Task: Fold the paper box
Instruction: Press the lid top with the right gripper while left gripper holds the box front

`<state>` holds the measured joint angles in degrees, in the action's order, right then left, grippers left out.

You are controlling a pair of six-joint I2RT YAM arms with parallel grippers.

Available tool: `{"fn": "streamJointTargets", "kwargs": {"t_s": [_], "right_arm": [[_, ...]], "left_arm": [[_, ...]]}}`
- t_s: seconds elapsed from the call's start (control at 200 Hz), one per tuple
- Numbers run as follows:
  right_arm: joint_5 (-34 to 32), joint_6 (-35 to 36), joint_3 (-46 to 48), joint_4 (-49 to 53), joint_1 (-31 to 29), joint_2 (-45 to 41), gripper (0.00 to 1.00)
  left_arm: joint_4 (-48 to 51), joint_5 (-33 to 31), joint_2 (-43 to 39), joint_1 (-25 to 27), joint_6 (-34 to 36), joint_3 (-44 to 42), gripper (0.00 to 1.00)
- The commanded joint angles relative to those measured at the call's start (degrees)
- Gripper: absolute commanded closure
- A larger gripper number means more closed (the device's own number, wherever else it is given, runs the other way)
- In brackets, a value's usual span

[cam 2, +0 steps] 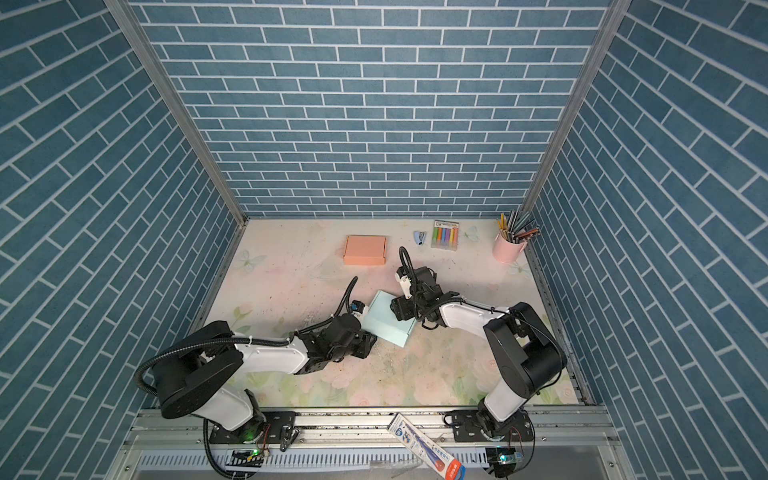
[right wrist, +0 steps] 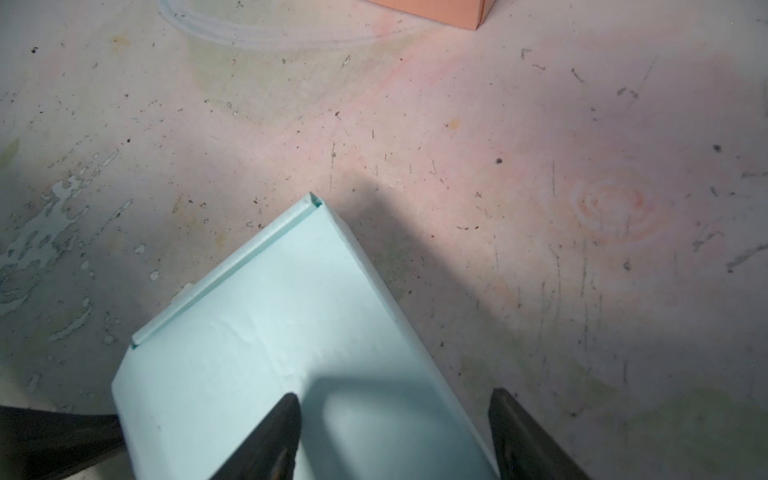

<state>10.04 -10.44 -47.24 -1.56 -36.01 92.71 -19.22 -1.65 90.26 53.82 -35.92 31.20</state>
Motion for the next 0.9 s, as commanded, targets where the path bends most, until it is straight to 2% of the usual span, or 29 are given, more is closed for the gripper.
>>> {"fn": "streamJointTargets", "kwargs": {"t_s": [0.0, 0.235, 0.455, 0.59, 0.77, 0.895], "right_arm": [[4.9, 1.3, 0.8, 0.3, -0.2, 1.3, 0.29], [3.9, 1.1, 0.8, -0.2, 0.3, 2.2, 0.29], [3.5, 0.9, 0.7, -0.8, 0.3, 2.6, 0.3], [3.7, 0.5, 0.4, -0.8, 0.3, 1.6, 0.3], [3.1, 0.0, -0.7, 0.1, 0.4, 0.0, 0.29], [3.1, -0.3, -1.6, 1.1, 0.7, 0.5, 0.28]], "left_arm": [[0.5, 0.1, 2.0, -0.8, 0.7, 1.4, 0.59], [5.7, -0.2, 2.6, -1.0, 2.3, 2.7, 0.59], [11.7, 2.3, -5.5, 0.2, 1.3, -3.7, 0.58], [15.2, 2.9, -9.9, 3.0, -0.5, -5.5, 0.58], [16.9, 2.4, -14.6, 5.3, -0.9, -1.3, 0.58], [15.8, 2.6, -12.6, 4.9, 1.0, 3.5, 0.6]]}}
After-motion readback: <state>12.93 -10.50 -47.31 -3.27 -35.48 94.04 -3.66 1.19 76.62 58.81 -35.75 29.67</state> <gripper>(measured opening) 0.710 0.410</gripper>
